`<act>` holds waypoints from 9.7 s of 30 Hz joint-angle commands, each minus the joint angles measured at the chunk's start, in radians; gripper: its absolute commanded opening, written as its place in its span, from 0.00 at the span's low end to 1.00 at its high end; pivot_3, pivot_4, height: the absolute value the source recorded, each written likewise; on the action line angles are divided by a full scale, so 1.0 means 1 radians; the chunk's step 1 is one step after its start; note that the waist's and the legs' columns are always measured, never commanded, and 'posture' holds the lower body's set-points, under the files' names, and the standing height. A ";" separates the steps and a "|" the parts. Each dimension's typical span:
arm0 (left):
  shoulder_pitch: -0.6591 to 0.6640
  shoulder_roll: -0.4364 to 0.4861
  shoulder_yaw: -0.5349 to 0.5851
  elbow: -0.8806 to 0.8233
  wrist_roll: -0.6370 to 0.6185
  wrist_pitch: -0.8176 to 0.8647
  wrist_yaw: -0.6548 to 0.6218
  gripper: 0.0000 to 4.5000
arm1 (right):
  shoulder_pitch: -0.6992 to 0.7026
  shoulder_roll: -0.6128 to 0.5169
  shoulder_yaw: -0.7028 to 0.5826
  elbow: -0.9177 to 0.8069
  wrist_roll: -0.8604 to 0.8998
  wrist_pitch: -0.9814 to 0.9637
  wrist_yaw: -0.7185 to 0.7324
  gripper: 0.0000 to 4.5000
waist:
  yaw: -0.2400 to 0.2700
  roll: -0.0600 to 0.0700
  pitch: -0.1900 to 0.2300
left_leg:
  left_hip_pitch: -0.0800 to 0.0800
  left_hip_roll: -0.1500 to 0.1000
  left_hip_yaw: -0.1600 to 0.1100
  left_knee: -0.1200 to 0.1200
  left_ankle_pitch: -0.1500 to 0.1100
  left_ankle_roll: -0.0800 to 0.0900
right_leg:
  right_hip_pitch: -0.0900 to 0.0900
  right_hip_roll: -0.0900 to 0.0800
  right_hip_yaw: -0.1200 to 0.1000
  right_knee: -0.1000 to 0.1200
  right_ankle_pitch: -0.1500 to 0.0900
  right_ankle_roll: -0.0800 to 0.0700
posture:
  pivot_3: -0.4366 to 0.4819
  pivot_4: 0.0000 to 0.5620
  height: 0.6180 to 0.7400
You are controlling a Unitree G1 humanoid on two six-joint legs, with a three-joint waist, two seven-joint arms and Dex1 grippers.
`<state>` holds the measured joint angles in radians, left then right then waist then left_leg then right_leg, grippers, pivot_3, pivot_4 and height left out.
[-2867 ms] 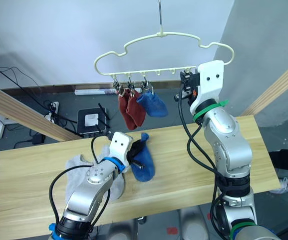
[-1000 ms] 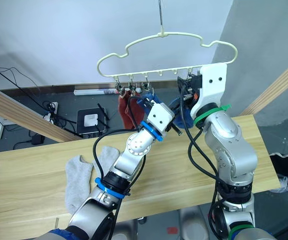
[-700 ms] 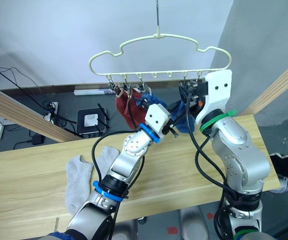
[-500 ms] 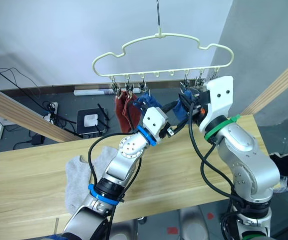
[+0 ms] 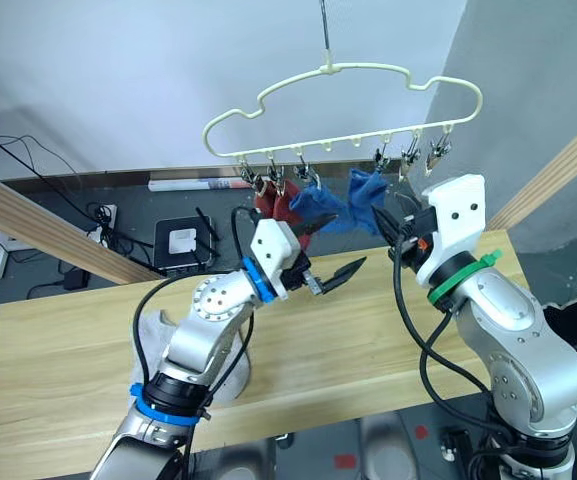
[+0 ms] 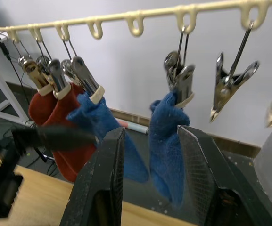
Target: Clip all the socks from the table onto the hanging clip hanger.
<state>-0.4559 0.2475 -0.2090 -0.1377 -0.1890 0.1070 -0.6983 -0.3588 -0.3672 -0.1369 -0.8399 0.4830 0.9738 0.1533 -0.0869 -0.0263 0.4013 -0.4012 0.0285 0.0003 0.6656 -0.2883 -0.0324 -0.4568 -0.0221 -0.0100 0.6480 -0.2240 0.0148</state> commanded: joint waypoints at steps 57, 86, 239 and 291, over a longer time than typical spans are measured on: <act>-0.107 0.123 0.087 -0.158 -0.217 0.135 -0.140 1.00 | -0.243 0.343 0.082 0.341 -0.372 -0.322 -0.288 0.36 | 0.004 0.000 0.000 | 0.000 0.000 0.000 0.001 0.002 -0.004 | 0.000 -0.002 0.000 0.002 0.004 -0.006 | 0.34 0.71 1.00; -0.080 0.112 0.071 -0.165 -0.202 0.132 -0.132 1.00 | -0.257 0.403 0.086 0.320 -0.394 -0.330 -0.315 0.11 | 0.004 0.000 0.000 | 0.000 0.000 -0.001 0.005 0.000 -0.001 | -0.001 -0.002 0.000 0.007 0.004 -0.007 | 0.33 0.72 1.00; -0.309 -0.362 -0.112 0.502 0.358 -0.225 0.410 0.00 | -0.293 0.374 0.083 0.276 -0.375 -0.169 -0.247 0.00 | -0.003 0.000 0.000 | -0.003 -0.001 0.000 0.011 -0.001 0.002 | -0.002 0.000 0.000 0.010 0.001 -0.002 | 0.26 0.72 1.00; -0.138 -0.220 -0.083 0.191 0.089 -0.085 0.043 0.40 | -0.017 0.073 -0.082 -0.200 -0.058 0.074 -0.006 0.53 | -0.005 0.000 0.000 | -0.003 -0.002 0.000 0.011 -0.001 0.002 | -0.001 0.002 0.000 0.009 0.001 0.000 | 0.24 0.73 1.00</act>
<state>-0.6119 0.0095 -0.2974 0.1333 -0.0479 0.0028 -0.5998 -0.4056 -0.2792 -0.1843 -0.9749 0.4293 1.0667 0.1609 -0.0914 -0.0263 0.4010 -0.4039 0.0268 0.0000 0.6768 -0.2897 -0.0300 -0.4578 -0.0199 -0.0104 0.6571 -0.2234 0.0143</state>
